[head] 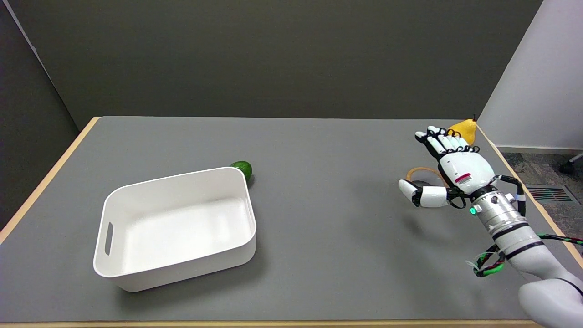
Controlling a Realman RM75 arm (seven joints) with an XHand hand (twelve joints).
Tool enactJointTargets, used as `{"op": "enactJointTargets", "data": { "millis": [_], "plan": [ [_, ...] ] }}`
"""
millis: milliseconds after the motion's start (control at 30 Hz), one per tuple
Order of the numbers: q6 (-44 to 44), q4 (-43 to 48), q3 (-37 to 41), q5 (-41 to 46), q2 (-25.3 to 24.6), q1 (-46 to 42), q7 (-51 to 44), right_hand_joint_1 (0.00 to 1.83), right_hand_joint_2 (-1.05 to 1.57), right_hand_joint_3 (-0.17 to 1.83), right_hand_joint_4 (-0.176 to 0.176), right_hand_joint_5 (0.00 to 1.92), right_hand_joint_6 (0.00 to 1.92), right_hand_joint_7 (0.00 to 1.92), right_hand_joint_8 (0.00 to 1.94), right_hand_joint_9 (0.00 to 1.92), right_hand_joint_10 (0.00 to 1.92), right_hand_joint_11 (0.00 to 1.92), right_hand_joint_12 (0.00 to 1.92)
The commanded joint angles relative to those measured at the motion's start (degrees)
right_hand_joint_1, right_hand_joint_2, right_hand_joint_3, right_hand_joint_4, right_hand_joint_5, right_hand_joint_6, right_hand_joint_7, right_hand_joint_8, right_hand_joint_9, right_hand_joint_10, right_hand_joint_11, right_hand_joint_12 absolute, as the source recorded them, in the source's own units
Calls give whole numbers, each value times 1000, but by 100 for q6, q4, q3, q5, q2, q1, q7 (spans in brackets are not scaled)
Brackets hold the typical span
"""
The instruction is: Pick up yellow tape.
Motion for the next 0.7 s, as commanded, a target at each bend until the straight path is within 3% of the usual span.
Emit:
{"op": "enactJointTargets", "data": {
  "millis": [33, 700],
  "plan": [
    [-492, -1044, -421, 69, -1, 871, 273, 218, 461, 889, 35, 51, 325, 17, 109, -1, 261, -1, 876],
    [-560, -1329, -400, 660, -49, 716, 281, 204, 450, 870, 27, 58, 348, 40, 145, -1, 291, -1, 886]
  ]
}}
